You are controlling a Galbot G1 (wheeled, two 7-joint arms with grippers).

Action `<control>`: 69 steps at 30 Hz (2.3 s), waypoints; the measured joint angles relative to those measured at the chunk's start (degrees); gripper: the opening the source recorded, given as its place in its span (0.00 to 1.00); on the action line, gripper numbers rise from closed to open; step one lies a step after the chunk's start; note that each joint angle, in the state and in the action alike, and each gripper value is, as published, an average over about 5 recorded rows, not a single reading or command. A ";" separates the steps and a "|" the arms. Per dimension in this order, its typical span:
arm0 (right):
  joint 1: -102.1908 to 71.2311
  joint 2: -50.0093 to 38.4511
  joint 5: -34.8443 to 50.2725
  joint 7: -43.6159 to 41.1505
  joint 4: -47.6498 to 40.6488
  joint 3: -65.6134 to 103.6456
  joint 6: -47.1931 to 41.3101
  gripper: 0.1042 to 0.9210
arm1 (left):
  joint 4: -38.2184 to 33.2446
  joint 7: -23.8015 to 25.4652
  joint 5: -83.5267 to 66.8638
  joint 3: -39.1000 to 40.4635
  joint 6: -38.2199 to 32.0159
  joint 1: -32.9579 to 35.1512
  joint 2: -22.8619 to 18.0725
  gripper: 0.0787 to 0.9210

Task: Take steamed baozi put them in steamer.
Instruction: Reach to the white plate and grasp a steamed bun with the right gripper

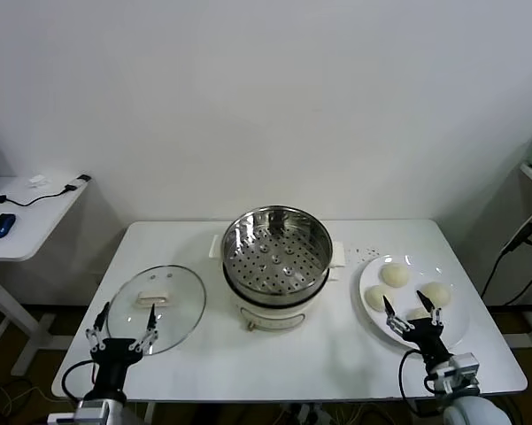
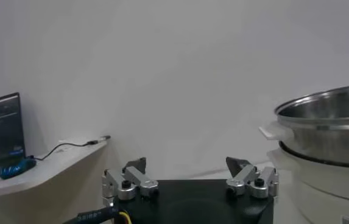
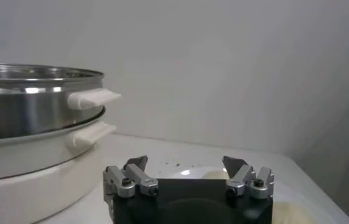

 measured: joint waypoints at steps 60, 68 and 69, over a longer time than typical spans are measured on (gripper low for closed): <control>88.32 -12.68 -24.08 -53.36 -70.47 -86.13 3.70 0.88 | 2.51 -1.24 -0.33 -0.34 -1.51 2.00 0.42 0.88; 87.82 -9.07 -26.86 -53.83 -75.30 -84.67 5.27 0.88 | 2.94 -1.28 -0.38 -0.43 -1.71 2.07 0.46 0.88; 87.79 -8.74 -27.14 -53.88 -75.75 -84.48 5.44 0.88 | 2.97 -1.28 -0.39 -0.46 -1.73 2.09 0.47 0.88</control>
